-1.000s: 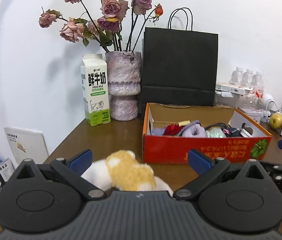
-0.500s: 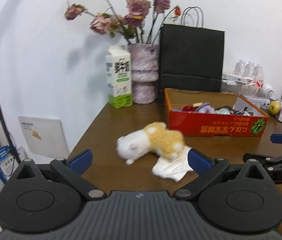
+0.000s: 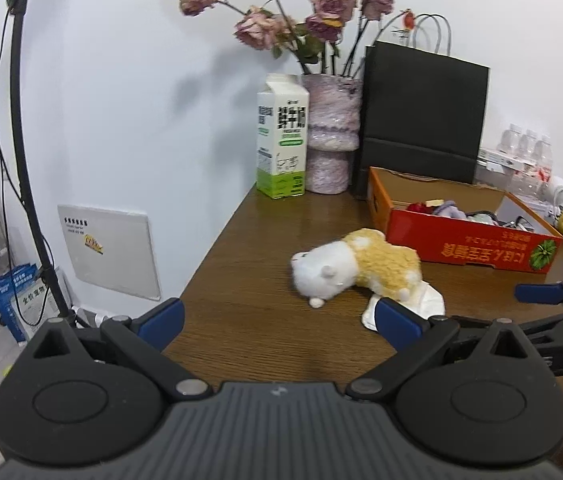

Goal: Organize objects
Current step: 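Grasp the white tissue with the right gripper while the left gripper approaches the hamster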

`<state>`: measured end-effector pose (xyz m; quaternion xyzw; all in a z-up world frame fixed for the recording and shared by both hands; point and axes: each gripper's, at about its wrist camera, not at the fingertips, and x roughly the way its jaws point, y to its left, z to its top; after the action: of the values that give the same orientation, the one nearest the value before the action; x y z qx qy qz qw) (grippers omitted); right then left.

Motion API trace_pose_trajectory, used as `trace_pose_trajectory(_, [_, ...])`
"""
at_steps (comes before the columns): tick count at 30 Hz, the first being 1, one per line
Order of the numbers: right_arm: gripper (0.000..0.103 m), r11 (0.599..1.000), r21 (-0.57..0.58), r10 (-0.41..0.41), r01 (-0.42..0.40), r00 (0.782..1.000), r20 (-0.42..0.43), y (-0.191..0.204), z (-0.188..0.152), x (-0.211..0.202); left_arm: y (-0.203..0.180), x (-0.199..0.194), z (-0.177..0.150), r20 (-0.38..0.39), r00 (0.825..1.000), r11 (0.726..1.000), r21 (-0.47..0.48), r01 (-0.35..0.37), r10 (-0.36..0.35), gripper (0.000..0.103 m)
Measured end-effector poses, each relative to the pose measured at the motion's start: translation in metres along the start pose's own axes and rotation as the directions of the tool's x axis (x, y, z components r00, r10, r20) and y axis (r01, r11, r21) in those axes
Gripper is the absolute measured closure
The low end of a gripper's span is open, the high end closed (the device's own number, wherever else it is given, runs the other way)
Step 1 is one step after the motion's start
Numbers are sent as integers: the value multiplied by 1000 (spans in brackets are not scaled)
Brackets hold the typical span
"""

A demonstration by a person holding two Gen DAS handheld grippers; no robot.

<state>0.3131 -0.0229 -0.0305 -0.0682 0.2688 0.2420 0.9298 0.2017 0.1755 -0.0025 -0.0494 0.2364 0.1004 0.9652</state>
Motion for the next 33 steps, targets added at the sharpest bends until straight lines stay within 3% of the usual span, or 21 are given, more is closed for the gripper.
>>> trace_pose_trajectory(8, [0,999,41,-31,34,997,-74,22,15,56,12,16,4,-9,1000,999,-28,-26,26,0])
trace_pose_trajectory(18, [0,993,84,-78,88,990,-115,33,19,91,23,31,6,-23,999,997,-57,-45,43,0])
trace_pose_trajectory(24, [13,996,35,-71,76,990,-119,33,14,92,18,36,6,-34,999,997,-60,-38,36,0])
trace_pose_trajectory(29, [34,999,36,-18,22,994,-108,20,7,84,17,35,3,-45,998,997,-55,-45,42,0])
trace_pose_trajectory(33, [39,1000,28,-8,10,995,-101,11,-1,75,16,34,2,-51,998,997,-55,-50,47,0])
